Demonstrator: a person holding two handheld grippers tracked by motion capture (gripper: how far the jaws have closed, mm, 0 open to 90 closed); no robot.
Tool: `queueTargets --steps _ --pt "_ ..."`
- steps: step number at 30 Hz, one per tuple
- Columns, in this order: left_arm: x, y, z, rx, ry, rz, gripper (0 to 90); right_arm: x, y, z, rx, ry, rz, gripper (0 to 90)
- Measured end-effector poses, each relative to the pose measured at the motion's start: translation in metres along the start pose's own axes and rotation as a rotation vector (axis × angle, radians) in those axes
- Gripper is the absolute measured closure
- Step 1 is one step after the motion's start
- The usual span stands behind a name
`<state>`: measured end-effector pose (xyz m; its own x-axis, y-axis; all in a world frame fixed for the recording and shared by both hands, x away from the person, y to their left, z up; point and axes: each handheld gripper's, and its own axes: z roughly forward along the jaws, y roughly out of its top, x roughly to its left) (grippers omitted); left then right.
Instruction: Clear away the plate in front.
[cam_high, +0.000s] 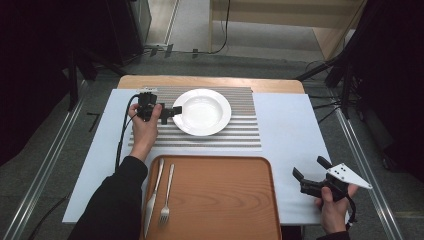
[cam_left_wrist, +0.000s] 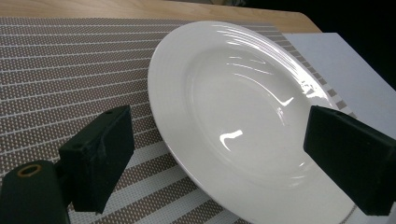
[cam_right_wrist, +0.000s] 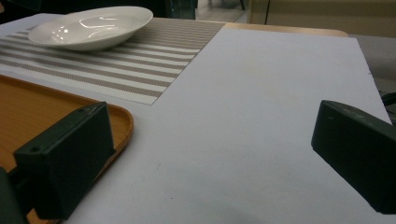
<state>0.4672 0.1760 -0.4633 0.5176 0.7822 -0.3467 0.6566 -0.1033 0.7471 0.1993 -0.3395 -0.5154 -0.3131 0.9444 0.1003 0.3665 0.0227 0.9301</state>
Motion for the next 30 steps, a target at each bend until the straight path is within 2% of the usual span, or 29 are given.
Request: queueTargets --steps 11,18,23,24,25,30 --pt "0.009 -0.005 0.016 0.052 0.020 -0.039 7.7 -0.001 0.000 0.000 0.001 0.006 0.004 0.0" --pt "0.013 -0.008 0.025 0.080 -0.001 -0.073 8.1 -0.001 0.000 0.000 0.000 0.008 0.007 0.0" --pt "0.013 -0.009 0.029 0.106 0.011 -0.085 8.4 -0.001 0.000 0.001 0.002 0.009 0.008 0.0" --pt "0.013 -0.009 0.030 0.111 0.024 -0.088 13.5 -0.001 0.000 0.001 0.002 0.008 0.008 0.0" --pt "0.013 -0.009 0.031 0.115 0.017 -0.093 16.2 -0.001 0.000 0.001 0.002 0.008 0.009 0.0" --pt "0.009 -0.008 0.035 0.124 0.011 -0.106 16.5 -0.001 0.000 0.001 0.002 0.007 0.005 0.0"
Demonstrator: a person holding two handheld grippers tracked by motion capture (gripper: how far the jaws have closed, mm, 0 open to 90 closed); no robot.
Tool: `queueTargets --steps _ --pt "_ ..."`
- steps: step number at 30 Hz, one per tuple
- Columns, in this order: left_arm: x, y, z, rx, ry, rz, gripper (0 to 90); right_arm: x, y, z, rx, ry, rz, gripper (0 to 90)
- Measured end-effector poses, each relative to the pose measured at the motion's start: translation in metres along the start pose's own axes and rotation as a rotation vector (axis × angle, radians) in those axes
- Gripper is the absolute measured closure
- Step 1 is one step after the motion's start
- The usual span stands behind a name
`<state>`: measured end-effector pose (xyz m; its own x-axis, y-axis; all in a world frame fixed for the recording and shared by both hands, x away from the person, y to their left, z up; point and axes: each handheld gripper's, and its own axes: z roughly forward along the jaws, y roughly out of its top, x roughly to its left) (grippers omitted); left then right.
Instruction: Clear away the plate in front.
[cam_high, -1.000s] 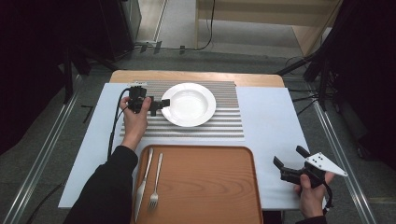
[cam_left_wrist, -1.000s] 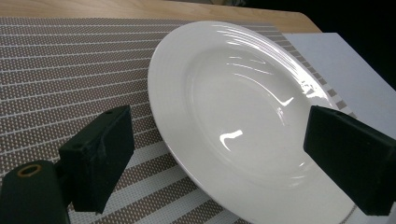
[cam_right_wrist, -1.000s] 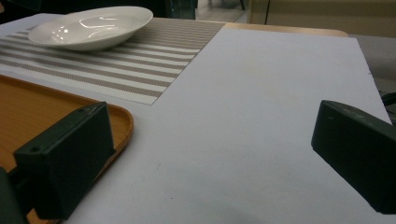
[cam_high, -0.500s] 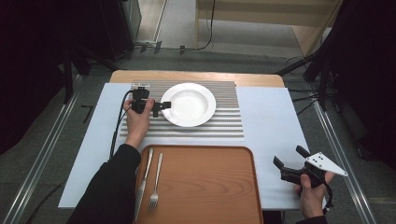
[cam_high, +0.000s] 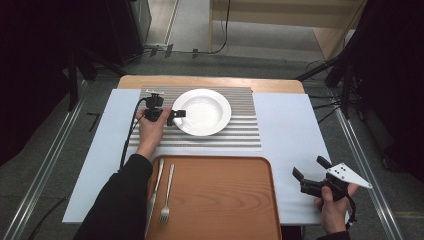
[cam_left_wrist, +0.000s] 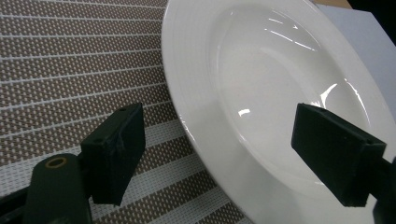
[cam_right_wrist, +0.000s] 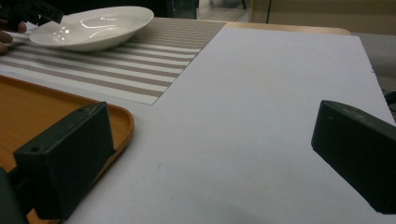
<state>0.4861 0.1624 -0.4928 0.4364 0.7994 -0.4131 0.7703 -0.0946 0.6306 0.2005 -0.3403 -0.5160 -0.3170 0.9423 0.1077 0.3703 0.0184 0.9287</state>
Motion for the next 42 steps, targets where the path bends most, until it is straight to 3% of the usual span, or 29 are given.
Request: queueTargets --steps 7,14,17,19,26,28,31,32,34,42 --pt "-0.006 -0.001 0.008 0.034 0.003 0.009 29.9 0.000 0.000 0.000 0.003 0.001 -0.001 0.0" --pt "-0.008 0.000 0.011 0.041 0.000 -0.025 37.8 0.000 0.000 0.000 0.000 -0.005 0.005 0.0" --pt "-0.008 -0.001 0.010 0.044 0.021 -0.026 42.9 0.000 0.000 0.000 0.000 -0.006 0.004 0.0" --pt "-0.009 -0.001 0.010 0.050 0.064 0.006 53.9 0.000 0.000 0.000 0.001 -0.007 -0.001 0.0" --pt "-0.011 -0.001 0.007 0.053 0.065 0.001 55.5 0.001 0.000 0.000 0.000 -0.010 -0.002 0.0" --pt "-0.011 0.000 0.004 0.043 0.043 -0.007 57.0 0.001 0.000 0.000 0.001 -0.009 -0.003 0.0" --pt "-0.009 0.001 0.000 0.034 -0.071 -0.033 64.3 0.001 0.000 0.001 0.000 -0.010 -0.007 0.0" --pt "-0.012 0.001 0.001 0.038 -0.081 -0.023 68.0 0.001 0.000 0.001 0.000 -0.010 -0.007 0.0" --pt "-0.022 0.000 0.002 0.043 -0.064 0.037 70.4 0.001 0.000 0.001 0.000 -0.010 -0.006 0.0" --pt "-0.029 0.002 -0.002 0.015 -0.076 0.023 78.8 0.001 0.000 0.000 0.000 -0.013 -0.002 0.0"
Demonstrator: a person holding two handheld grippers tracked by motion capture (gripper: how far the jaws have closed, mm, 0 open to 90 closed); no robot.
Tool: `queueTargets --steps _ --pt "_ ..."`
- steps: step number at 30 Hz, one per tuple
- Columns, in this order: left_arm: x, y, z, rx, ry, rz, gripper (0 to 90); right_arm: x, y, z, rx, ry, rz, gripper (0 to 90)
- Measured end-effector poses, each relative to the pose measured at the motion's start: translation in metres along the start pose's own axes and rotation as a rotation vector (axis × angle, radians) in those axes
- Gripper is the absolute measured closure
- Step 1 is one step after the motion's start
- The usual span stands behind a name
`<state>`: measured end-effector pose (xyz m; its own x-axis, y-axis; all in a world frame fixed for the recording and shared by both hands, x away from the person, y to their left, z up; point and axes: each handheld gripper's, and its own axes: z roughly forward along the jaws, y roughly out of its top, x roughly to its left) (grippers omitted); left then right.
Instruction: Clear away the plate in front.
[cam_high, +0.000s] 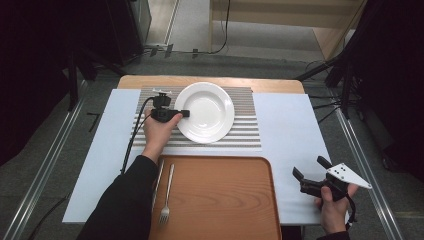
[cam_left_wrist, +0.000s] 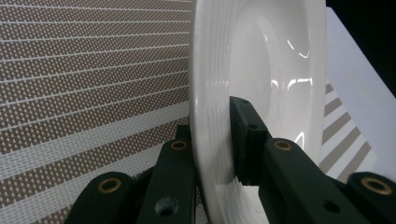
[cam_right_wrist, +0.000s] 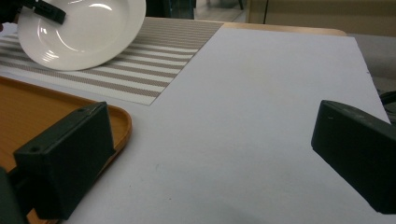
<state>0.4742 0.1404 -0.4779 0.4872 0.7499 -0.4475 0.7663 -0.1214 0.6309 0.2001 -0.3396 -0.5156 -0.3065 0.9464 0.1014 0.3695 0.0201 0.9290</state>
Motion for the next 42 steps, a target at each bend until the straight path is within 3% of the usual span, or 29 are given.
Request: queueTargets --steps 2,8,18,27,42 --pt "0.000 0.000 0.000 0.000 -0.002 -0.032 79.3 0.000 0.000 0.000 0.000 0.001 0.000 0.0" --pt "0.000 0.002 -0.004 -0.022 -0.004 -0.077 81.7 0.000 0.000 0.000 0.000 -0.002 -0.002 0.0" --pt "0.001 0.003 -0.013 -0.033 0.021 -0.074 82.1 0.000 0.000 0.000 -0.001 -0.003 -0.003 0.0" --pt "-0.002 0.003 -0.019 -0.035 0.031 -0.046 82.0 0.000 0.000 0.000 -0.004 -0.002 -0.003 0.0" --pt "-0.008 0.006 -0.036 -0.066 -0.016 -0.048 81.9 0.000 0.000 0.000 -0.004 -0.003 -0.002 0.0"
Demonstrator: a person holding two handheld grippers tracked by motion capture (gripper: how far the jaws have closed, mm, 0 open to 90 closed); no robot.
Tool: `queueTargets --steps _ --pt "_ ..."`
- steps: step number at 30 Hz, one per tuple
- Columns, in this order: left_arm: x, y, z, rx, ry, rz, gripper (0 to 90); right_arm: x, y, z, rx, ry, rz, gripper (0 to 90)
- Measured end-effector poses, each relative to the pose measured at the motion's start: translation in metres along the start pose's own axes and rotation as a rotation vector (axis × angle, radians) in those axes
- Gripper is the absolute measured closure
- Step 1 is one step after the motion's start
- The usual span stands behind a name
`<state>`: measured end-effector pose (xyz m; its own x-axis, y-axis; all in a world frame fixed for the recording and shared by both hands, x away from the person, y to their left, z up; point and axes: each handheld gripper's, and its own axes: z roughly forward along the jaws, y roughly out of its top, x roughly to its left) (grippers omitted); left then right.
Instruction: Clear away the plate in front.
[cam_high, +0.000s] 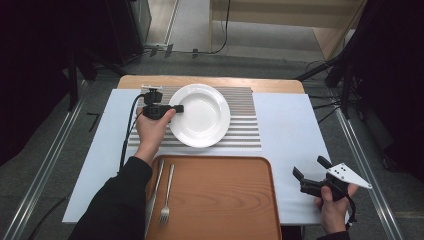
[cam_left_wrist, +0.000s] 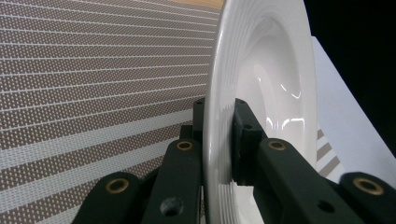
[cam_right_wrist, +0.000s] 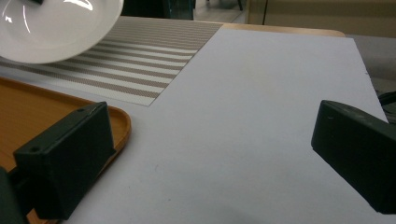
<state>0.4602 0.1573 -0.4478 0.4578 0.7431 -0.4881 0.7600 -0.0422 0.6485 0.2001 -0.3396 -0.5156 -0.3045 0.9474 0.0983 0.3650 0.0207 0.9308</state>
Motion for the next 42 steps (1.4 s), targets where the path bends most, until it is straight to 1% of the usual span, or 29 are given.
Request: queueTargets --steps 3,9,15,17,28,33,36,37,39,42 --pt "-0.004 0.000 -0.003 -0.002 -0.006 0.011 81.9 0.000 0.000 0.000 0.001 0.001 0.001 0.0" --pt "-0.011 0.000 -0.007 -0.007 -0.028 0.020 81.8 0.000 0.000 0.000 -0.002 0.001 -0.001 0.0" --pt "-0.018 -0.003 -0.009 0.003 -0.037 0.042 81.8 0.000 0.000 0.000 -0.002 0.000 0.000 0.0" --pt "-0.020 -0.003 -0.010 0.001 -0.040 0.039 81.8 0.000 0.000 0.000 -0.002 0.000 -0.001 0.0" --pt "-0.033 -0.010 -0.020 -0.001 -0.092 0.045 81.7 0.000 0.000 0.000 -0.003 0.000 -0.001 0.0" --pt "-0.041 -0.014 -0.026 -0.002 -0.113 0.063 81.7 0.000 0.000 0.000 -0.002 0.000 0.000 0.0" --pt "-0.045 -0.017 -0.031 -0.004 -0.120 0.063 81.6 0.001 0.000 0.000 -0.002 -0.001 0.000 0.0" --pt "-0.046 -0.019 -0.032 -0.004 -0.126 0.056 81.5 0.001 0.000 0.000 -0.002 -0.001 -0.002 0.0" --pt "-0.049 -0.022 -0.035 -0.002 -0.145 0.055 81.5 0.001 0.000 -0.001 -0.002 -0.001 -0.002 0.0" --pt "-0.056 -0.028 -0.040 0.004 -0.165 0.069 81.6 0.000 0.000 -0.001 -0.002 -0.002 0.000 0.0"
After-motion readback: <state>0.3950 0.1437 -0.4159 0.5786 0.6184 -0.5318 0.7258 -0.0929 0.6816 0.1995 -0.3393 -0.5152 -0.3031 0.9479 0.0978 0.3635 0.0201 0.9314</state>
